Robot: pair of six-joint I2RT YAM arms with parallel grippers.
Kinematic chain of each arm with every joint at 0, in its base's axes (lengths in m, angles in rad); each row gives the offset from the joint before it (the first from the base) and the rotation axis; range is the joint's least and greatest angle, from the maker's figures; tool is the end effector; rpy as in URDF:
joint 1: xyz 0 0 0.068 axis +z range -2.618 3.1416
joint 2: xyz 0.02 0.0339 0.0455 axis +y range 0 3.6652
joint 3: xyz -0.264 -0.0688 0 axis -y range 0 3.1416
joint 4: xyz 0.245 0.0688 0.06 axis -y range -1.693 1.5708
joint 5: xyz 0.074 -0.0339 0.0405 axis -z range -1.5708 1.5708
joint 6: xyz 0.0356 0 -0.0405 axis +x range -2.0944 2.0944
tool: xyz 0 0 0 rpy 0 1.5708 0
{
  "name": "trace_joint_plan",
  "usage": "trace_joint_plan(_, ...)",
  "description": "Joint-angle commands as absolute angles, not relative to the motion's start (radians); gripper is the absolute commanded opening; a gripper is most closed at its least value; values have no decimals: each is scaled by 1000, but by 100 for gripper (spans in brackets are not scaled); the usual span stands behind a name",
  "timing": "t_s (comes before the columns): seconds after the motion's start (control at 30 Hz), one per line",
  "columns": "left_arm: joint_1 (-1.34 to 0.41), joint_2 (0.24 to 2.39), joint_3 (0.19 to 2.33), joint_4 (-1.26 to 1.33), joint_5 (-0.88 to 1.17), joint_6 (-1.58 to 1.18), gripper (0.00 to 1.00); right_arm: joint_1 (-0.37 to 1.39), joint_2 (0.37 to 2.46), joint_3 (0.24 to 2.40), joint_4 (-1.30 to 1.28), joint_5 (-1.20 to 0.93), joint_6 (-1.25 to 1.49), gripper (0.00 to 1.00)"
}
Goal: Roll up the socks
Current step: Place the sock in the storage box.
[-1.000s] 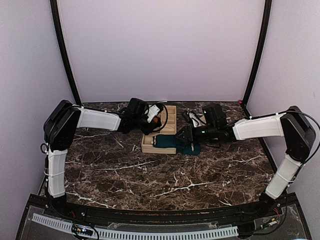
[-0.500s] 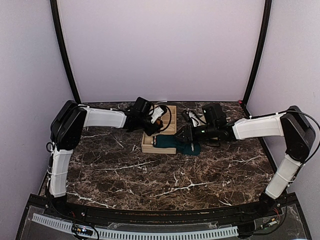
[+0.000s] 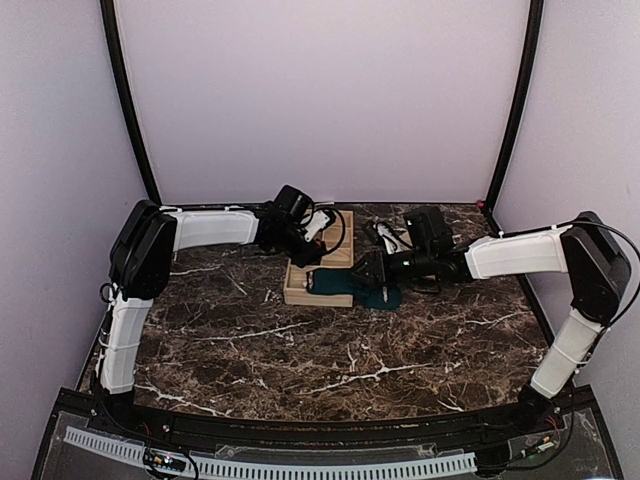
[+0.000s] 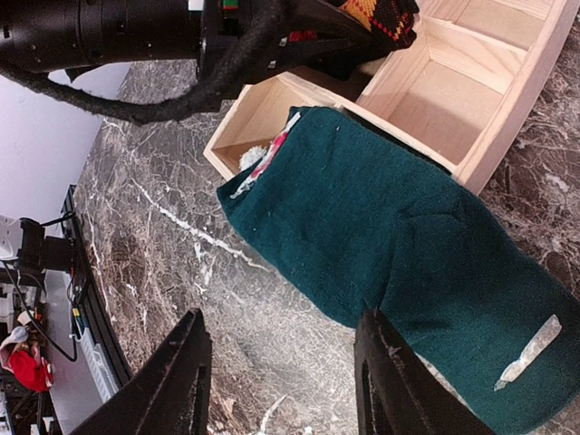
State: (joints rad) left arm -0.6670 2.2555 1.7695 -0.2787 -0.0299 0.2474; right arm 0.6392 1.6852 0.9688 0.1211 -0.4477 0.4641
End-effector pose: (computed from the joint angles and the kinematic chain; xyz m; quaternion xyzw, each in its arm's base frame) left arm 0.4019 -0.3151 0.1807 0.4008 0.8279 -0.0682 0.3864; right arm 0.2815 0.2284 0.2006 -0.1789 0.8490 0.4065 0.2864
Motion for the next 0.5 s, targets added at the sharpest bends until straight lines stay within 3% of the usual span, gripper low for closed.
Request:
trace_joint_plan(0.0, -669, 2278, 1801, -454, -7, 205, 0, 630, 1674, 988, 130, -442, 454, 49)
trace_joint_plan(0.47, -669, 2323, 1979, -734, -83, 159, 0, 631, 1698, 1019, 128, -460, 457, 49)
